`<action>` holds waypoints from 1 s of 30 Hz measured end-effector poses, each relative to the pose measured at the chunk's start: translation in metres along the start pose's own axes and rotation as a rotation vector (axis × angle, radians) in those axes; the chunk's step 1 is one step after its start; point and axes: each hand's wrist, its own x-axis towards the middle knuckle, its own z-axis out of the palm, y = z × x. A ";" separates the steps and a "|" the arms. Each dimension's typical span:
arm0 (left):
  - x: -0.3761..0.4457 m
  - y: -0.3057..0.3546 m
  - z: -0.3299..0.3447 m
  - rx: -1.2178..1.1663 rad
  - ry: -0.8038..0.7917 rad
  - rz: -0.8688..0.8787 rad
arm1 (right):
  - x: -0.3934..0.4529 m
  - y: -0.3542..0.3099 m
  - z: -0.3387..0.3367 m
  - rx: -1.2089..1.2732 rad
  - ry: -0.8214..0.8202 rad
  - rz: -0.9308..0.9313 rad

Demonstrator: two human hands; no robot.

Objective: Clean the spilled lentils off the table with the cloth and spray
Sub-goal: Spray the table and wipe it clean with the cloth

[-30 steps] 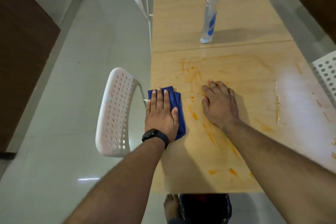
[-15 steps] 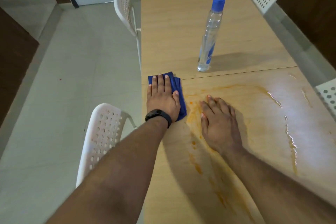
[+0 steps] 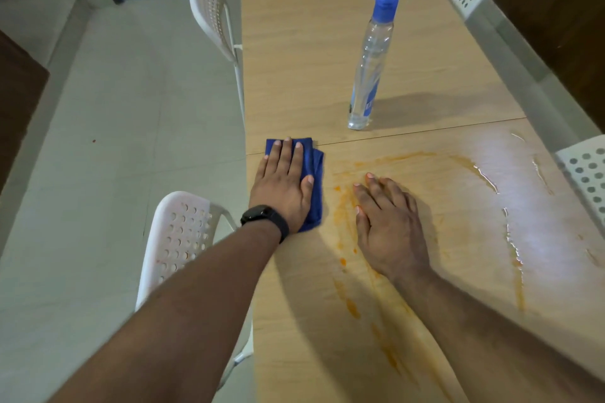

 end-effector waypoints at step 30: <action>-0.177 0.048 0.013 -0.059 -0.066 -0.019 | -0.002 0.003 -0.002 0.046 -0.010 -0.010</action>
